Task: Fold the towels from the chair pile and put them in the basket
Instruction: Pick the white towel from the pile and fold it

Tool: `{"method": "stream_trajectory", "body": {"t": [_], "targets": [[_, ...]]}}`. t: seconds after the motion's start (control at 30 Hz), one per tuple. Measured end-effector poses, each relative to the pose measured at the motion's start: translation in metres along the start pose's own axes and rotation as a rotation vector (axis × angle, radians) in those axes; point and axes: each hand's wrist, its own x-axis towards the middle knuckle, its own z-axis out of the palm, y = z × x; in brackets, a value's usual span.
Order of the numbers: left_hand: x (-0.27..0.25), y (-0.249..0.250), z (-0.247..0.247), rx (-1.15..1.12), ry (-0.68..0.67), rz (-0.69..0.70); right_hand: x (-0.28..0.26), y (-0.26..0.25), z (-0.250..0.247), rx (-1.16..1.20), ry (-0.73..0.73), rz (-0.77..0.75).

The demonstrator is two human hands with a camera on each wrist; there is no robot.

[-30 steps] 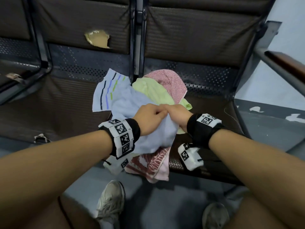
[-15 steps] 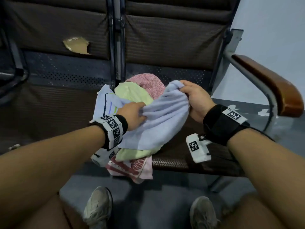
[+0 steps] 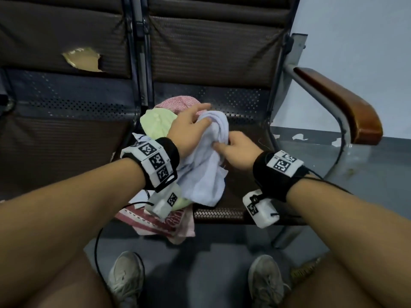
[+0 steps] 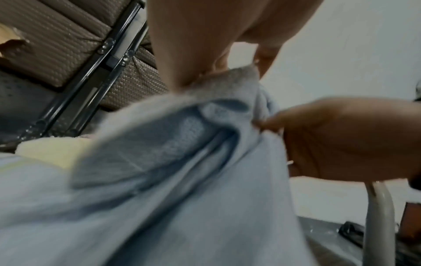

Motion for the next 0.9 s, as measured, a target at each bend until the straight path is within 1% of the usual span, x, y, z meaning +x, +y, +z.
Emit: {"method": "stream_trajectory", "body": {"t": [0.07, 0.13, 0.2, 0.23, 0.3, 0.33, 0.37, 0.43, 0.47, 0.53, 0.6, 0.63, 0.7, 0.73, 0.77, 0.83, 0.9], "targets": [[-0.004, -0.005, -0.002, 0.031, -0.086, -0.023, 0.005, -0.005, -0.007, 0.282, 0.105, 0.079], [-0.012, -0.014, -0.007, 0.167, -0.219, -0.025, 0.010, -0.010, -0.018, 0.510, 0.208, 0.165], [-0.016, -0.026, -0.014, 0.385, -0.277, 0.007, 0.014, -0.011, -0.028, 0.623, 0.259, 0.236], [-0.016, -0.030, -0.017, 0.476, -0.269, 0.036, 0.013, -0.010, -0.033, 0.637, 0.262, 0.261], [-0.015, -0.034, -0.022, 0.546, -0.242, 0.069, 0.013, -0.006, -0.038, 0.577, 0.284, 0.260], [-0.014, -0.035, -0.023, 0.561, -0.220, 0.082, 0.014, -0.002, -0.039, 0.457, 0.290, 0.215], [-0.013, -0.035, -0.022, 0.562, -0.182, 0.088, 0.014, 0.002, -0.039, 0.275, 0.276, 0.170], [-0.011, -0.030, -0.019, 0.515, -0.086, 0.113, 0.015, 0.015, -0.035, -0.091, 0.201, 0.149], [-0.009, -0.027, -0.016, 0.475, -0.051, 0.125, 0.016, 0.020, -0.031, -0.186, 0.148, 0.149], [-0.007, -0.019, -0.010, 0.380, -0.022, 0.134, 0.015, 0.022, -0.021, -0.201, -0.006, 0.079], [-0.007, -0.011, -0.005, 0.341, -0.034, 0.158, 0.010, 0.012, -0.009, -0.168, -0.169, -0.008], [-0.007, -0.008, -0.002, 0.331, -0.049, 0.162, 0.011, 0.010, -0.003, -0.185, -0.192, -0.048], [-0.007, -0.003, 0.002, 0.305, -0.075, 0.152, 0.011, 0.006, -0.001, -0.239, -0.111, -0.097], [-0.006, -0.002, 0.001, 0.295, -0.083, 0.137, 0.012, 0.007, -0.004, -0.229, -0.052, -0.086], [-0.005, -0.002, 0.000, 0.302, -0.098, 0.121, 0.015, 0.008, -0.008, -0.169, 0.003, -0.059], [-0.005, -0.007, -0.005, 0.441, -0.135, 0.079, 0.019, 0.011, -0.018, 0.041, 0.138, 0.003], [-0.003, -0.014, -0.011, 0.620, -0.143, 0.026, 0.022, 0.014, -0.029, 0.174, 0.301, 0.013]]}}
